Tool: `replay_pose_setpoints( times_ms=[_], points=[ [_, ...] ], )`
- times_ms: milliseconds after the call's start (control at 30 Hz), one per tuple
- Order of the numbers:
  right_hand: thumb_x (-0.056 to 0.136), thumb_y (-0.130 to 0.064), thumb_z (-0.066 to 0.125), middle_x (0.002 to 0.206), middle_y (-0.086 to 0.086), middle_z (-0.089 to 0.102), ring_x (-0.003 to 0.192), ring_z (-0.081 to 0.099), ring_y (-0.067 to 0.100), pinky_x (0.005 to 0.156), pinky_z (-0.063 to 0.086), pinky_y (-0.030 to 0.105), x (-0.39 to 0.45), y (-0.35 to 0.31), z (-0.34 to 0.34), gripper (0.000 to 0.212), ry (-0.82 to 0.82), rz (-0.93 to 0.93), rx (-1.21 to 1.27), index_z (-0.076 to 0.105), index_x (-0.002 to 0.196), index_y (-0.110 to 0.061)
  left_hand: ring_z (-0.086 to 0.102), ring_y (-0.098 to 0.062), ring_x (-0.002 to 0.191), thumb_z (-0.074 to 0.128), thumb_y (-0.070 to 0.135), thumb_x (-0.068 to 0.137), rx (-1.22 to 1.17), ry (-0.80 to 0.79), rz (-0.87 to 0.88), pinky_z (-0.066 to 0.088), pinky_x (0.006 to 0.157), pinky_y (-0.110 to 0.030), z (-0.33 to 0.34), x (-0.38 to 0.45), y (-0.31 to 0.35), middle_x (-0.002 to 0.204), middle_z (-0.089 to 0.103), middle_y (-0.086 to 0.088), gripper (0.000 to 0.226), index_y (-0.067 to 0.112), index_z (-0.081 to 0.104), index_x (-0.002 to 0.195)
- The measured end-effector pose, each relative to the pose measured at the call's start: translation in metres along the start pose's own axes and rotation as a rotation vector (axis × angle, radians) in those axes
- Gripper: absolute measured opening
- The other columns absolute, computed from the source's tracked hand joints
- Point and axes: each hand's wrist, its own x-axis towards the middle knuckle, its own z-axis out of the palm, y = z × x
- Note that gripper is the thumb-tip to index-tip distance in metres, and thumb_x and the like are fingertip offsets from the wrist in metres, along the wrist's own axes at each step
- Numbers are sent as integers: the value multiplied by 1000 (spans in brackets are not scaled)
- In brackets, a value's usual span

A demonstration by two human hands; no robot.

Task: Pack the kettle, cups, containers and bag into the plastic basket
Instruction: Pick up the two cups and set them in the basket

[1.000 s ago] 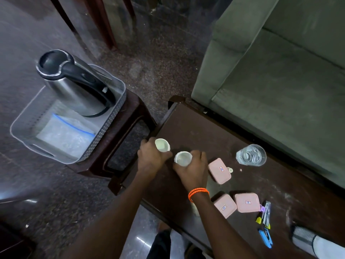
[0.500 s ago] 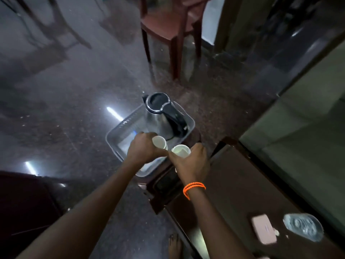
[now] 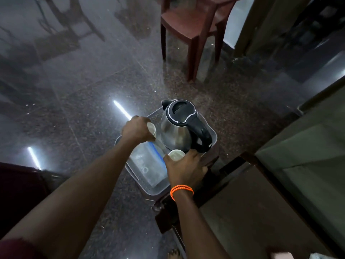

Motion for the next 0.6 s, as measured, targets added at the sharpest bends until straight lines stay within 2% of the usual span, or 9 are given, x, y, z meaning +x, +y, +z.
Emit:
replay_pose_setpoints(
  times_ms=[267, 400, 533, 600],
  points=[
    [54, -67, 73, 90, 9, 67, 76, 67, 32, 73, 47, 40, 11, 11, 17, 67, 10, -28, -90, 59, 90, -13, 60, -33, 117, 86, 44, 60, -16, 18, 33, 52, 93, -42, 17, 28, 9, 122, 59, -14, 77, 39, 62, 133],
    [59, -70, 70, 96, 10, 66, 78, 67, 33, 74, 46, 41, 10, 13, 25, 70, 0, -28, -84, 60, 96, -11, 64, -36, 107, 90, 40, 60, 31, 58, 54, 55, 88, -43, 27, 30, 12, 113, 64, -17, 75, 26, 66, 130],
    [61, -76, 68, 102, 8, 63, 83, 67, 32, 76, 46, 42, 9, 16, 26, 75, -10, -43, -64, 59, 101, -13, 67, -38, 100, 92, 38, 60, 32, 107, 33, 54, 83, -42, 30, 24, 12, 104, 68, -18, 64, 13, 70, 115],
    [59, -79, 67, 103, 7, 62, 84, 67, 31, 76, 46, 42, 8, 17, 22, 77, -9, -58, -43, 58, 101, -15, 64, -39, 103, 92, 37, 60, 24, 146, 31, 53, 84, -43, 32, 16, 13, 107, 65, -20, 69, 12, 66, 119]
  ],
)
